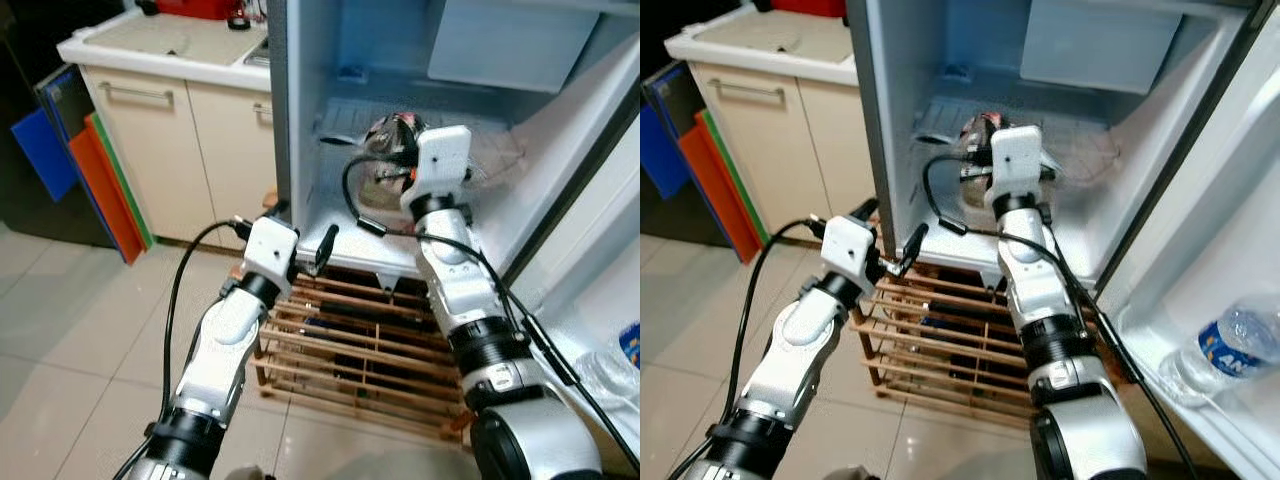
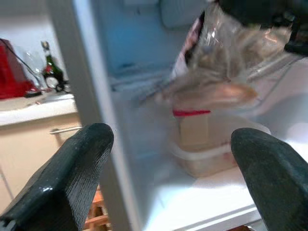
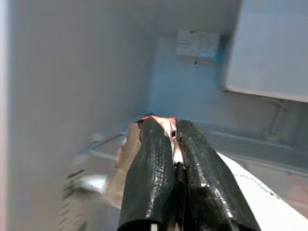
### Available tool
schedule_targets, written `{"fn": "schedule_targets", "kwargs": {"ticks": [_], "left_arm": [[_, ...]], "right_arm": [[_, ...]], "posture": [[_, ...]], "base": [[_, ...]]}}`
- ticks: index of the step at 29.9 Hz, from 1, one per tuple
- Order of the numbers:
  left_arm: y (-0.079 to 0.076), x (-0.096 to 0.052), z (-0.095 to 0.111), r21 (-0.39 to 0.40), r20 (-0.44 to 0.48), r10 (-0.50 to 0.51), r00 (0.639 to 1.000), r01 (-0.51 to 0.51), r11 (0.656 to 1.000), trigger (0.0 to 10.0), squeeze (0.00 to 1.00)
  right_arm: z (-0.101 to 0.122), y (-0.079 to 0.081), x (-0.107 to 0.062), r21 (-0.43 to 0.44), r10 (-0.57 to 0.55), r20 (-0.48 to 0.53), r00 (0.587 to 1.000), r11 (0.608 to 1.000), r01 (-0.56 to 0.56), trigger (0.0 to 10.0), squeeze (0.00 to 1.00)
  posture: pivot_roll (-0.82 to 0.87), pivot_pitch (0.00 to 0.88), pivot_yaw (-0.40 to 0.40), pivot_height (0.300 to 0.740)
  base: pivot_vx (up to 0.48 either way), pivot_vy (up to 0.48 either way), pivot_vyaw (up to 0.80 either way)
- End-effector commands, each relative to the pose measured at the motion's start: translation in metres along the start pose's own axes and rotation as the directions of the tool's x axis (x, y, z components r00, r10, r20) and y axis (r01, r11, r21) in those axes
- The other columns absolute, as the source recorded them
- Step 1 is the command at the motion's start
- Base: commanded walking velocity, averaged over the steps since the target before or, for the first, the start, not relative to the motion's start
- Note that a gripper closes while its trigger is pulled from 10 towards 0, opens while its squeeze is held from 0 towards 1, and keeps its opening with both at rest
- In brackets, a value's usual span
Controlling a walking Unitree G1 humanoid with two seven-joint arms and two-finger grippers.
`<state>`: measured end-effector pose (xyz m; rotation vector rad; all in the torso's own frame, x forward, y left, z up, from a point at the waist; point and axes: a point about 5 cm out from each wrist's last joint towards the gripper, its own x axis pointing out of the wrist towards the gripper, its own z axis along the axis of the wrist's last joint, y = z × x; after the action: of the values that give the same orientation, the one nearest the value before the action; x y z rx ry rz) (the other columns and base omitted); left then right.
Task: Restocking fridge
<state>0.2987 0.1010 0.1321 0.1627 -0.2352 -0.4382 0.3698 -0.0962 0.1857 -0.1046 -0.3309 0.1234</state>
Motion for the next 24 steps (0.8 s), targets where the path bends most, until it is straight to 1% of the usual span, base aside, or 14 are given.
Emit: {"fn": "schedule_targets", "kwargs": {"ticks": [1,4,6,10,12,14,16,17,19,20,21,24], "left_arm": [[-0.001,-0.001,0.001,-0.001,-0.006,-0.008,1.000,0.008,1.000,10.0,0.00],[0.001,-0.005,0.002,-0.001,-0.013,-0.006,1.000,0.005,1.000,10.0,0.00],[0.002,-0.008,0.001,0.002,-0.025,-0.002,1.000,0.002,1.000,10.0,0.00],[0.003,-0.013,0.002,0.008,-0.038,-0.003,0.999,0.003,1.000,10.0,0.00],[0.003,-0.019,0.002,0.014,-0.048,-0.006,0.999,0.007,1.000,10.0,0.00],[0.002,-0.027,0.002,0.014,-0.067,-0.008,0.998,0.009,1.000,10.0,0.00],[0.002,-0.032,0.001,0.015,-0.084,-0.012,0.996,0.013,1.000,10.0,0.00],[0.002,-0.032,0.001,0.015,-0.084,-0.012,0.996,0.013,1.000,10.0,0.00],[0.003,-0.039,0.000,0.020,-0.106,-0.012,0.994,0.014,1.000,10.0,0.00],[0.004,-0.041,0.000,0.023,-0.112,-0.011,0.994,0.013,1.000,10.0,0.00],[0.004,-0.041,0.000,0.023,-0.112,-0.011,0.994,0.013,1.000,10.0,0.00],[0.004,-0.045,0.002,0.026,-0.122,-0.010,0.992,0.013,1.000,10.0,0.00]], "right_arm": [[0.007,0.004,0.006,0.000,0.011,0.024,1.000,1.000,-0.011,0.0,0.00],[0.008,0.013,0.009,0.009,0.036,0.019,0.999,0.999,-0.036,0.0,0.00],[0.006,0.019,0.010,0.001,0.055,0.007,0.998,0.998,-0.055,0.0,0.00],[-0.001,0.023,0.009,-0.012,0.068,-0.006,0.998,0.998,-0.068,0.0,0.00],[-0.004,0.026,0.007,-0.038,0.082,0.002,0.997,0.996,-0.082,0.0,0.00],[-0.016,0.029,0.002,-0.055,0.093,-0.041,0.995,0.994,-0.095,0.0,0.00],[-0.026,0.032,-0.002,-0.047,0.095,-0.090,0.991,0.994,-0.100,0.0,0.00],[-0.026,0.032,-0.002,-0.047,0.095,-0.090,0.991,0.994,-0.100,0.0,0.00],[-0.031,0.041,-0.005,-0.036,0.106,-0.119,0.987,0.993,-0.111,0.0,0.00],[-0.032,0.045,-0.005,-0.040,0.112,-0.123,0.986,0.992,-0.118,0.0,0.00],[-0.032,0.045,-0.005,-0.040,0.112,-0.123,0.986,0.992,-0.118,0.0,0.00],[-0.037,0.057,-0.009,-0.062,0.146,-0.159,0.976,0.986,-0.157,0.0,0.00]], "posture": [[0.07,0.000,-0.036,0.740],[0.08,0.000,-0.032,0.740],[0.09,0.000,-0.032,0.740],[0.11,0.000,-0.030,0.740],[0.12,0.016,-0.026,0.740],[0.13,0.040,-0.021,0.740],[0.14,0.050,-0.018,0.740],[0.14,0.050,-0.018,0.740],[0.16,0.066,-0.013,0.740],[0.16,0.069,-0.012,0.740],[0.16,0.069,-0.012,0.740],[0.17,0.087,-0.007,0.740]], "base": [[0.000,0.000,0.00],[0.000,0.000,0.00],[0.000,0.000,0.00],[0.000,0.000,0.00],[0.000,0.000,0.00],[0.000,0.000,0.00],[0.000,0.000,0.00],[0.000,0.000,0.00],[0.000,0.000,0.00],[0.000,0.000,0.00],[0.000,0.000,0.00],[0.000,0.000,0.00]]}}
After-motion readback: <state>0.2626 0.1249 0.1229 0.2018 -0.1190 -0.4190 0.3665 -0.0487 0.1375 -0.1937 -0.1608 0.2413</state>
